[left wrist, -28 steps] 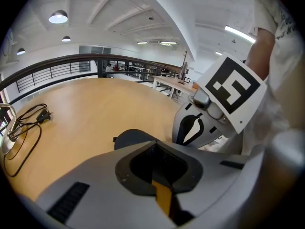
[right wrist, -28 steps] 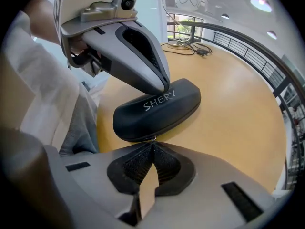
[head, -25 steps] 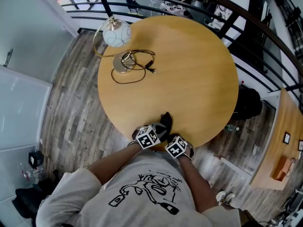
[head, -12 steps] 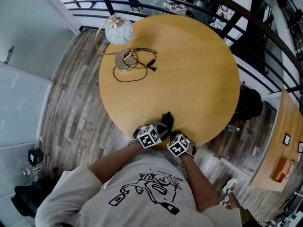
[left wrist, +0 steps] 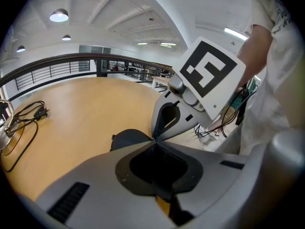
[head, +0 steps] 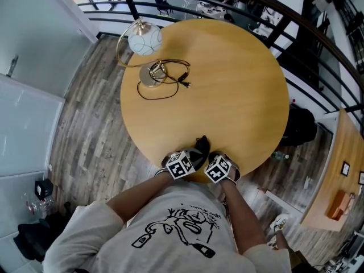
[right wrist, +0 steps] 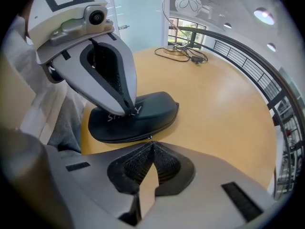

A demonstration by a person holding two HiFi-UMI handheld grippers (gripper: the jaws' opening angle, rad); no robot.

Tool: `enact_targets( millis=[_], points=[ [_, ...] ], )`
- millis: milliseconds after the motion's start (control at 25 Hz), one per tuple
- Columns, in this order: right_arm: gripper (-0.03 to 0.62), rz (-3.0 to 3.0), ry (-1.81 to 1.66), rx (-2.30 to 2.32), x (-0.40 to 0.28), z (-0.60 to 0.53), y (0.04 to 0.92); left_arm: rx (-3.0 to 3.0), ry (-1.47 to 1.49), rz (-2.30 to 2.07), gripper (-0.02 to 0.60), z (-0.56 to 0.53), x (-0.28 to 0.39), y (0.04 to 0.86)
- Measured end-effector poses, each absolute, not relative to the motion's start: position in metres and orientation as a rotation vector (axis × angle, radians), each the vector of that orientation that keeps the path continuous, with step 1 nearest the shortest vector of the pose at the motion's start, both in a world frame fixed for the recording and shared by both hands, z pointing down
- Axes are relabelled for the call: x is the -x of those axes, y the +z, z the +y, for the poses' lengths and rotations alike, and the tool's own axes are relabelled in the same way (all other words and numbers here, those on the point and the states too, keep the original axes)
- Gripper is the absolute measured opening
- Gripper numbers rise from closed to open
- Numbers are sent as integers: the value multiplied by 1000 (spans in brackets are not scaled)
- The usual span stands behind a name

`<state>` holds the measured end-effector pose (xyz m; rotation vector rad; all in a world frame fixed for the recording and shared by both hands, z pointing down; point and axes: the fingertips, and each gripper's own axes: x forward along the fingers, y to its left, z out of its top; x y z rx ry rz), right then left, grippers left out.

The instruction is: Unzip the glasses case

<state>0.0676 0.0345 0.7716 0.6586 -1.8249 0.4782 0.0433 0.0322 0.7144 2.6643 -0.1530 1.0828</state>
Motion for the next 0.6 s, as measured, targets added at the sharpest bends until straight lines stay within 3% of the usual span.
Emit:
enact_targets(
  millis=[600],
  points=[
    [23,-1805,603,-699,-71,47,775,-2630,1060,-135,6,24,-49,707]
  ],
)
